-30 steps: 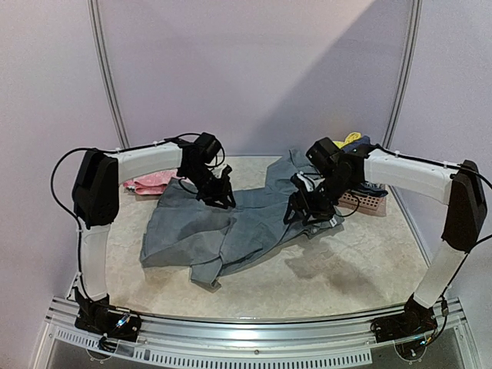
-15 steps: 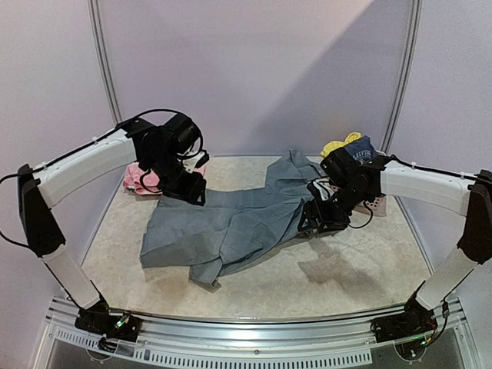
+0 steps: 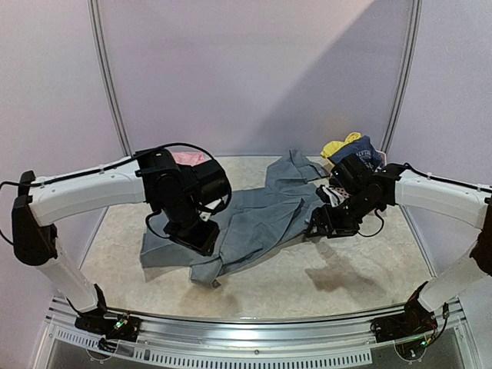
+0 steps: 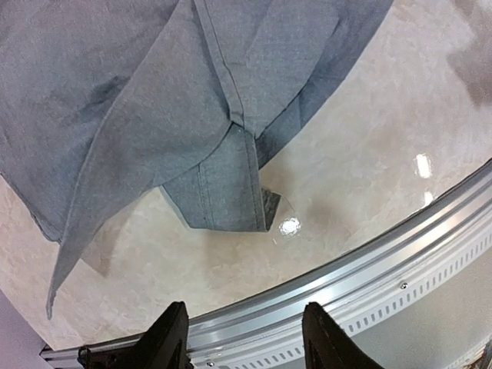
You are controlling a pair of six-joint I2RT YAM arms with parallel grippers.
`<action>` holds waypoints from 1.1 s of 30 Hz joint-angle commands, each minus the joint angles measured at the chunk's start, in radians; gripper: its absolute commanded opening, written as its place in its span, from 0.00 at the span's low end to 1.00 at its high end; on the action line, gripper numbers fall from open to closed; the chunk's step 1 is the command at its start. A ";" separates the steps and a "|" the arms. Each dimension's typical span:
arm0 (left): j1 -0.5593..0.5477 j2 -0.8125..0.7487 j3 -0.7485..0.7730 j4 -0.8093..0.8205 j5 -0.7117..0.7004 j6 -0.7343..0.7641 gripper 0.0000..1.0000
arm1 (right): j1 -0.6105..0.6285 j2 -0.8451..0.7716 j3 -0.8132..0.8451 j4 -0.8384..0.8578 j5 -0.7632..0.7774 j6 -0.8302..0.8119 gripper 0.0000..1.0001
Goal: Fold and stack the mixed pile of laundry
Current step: Adjust the crumpled shirt at the center of the board, then pick up the crumpled shirt from the center of the board.
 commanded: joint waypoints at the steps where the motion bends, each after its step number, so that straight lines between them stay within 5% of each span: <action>1: -0.043 0.101 0.006 0.005 0.004 -0.105 0.51 | -0.002 -0.076 -0.035 0.004 -0.035 -0.023 0.79; 18: -0.087 0.405 -0.005 0.069 -0.048 -0.098 0.50 | -0.002 -0.400 -0.202 -0.143 0.011 -0.035 0.87; 23: -0.080 0.459 -0.001 0.077 -0.096 -0.067 0.31 | -0.002 -0.458 -0.197 -0.156 0.036 -0.003 0.90; 27: -0.080 0.457 -0.009 0.080 -0.127 -0.039 0.00 | -0.001 -0.448 -0.195 -0.152 0.040 0.027 0.90; 33: -0.098 0.345 -0.036 0.135 -0.004 0.011 0.00 | -0.002 -0.454 -0.178 -0.155 0.072 0.076 0.91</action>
